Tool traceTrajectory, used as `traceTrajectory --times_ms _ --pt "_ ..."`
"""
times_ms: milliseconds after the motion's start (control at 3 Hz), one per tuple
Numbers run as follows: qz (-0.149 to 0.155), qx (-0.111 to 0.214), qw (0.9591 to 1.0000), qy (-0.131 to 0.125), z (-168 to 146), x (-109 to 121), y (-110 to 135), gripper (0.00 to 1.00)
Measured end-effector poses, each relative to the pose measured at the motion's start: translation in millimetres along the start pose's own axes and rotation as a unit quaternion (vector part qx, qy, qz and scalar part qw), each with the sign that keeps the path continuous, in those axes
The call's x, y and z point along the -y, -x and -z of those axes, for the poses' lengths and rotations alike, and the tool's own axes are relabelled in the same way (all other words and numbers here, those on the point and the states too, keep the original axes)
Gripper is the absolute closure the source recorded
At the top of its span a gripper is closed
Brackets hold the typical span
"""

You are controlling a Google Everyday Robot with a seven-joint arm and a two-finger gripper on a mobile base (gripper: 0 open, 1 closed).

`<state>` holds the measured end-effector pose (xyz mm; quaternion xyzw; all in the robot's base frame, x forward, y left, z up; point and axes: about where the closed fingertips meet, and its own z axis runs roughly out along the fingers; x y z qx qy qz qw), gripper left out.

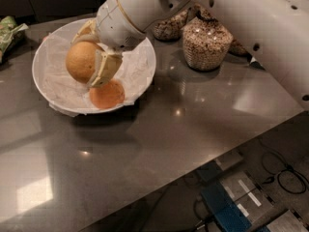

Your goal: Pick orange from white bowl

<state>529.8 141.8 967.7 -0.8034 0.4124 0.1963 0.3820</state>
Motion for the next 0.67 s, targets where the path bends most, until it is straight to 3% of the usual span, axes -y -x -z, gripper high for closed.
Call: traceTrajectory --times_ms 333,667 --pt "-0.010 -0.024 0.9994 -0.022 45.7 -1.5 -5.2 1.00" --pt "-0.010 -0.024 0.9994 -0.022 46.5 -1.5 -5.4 1.00"
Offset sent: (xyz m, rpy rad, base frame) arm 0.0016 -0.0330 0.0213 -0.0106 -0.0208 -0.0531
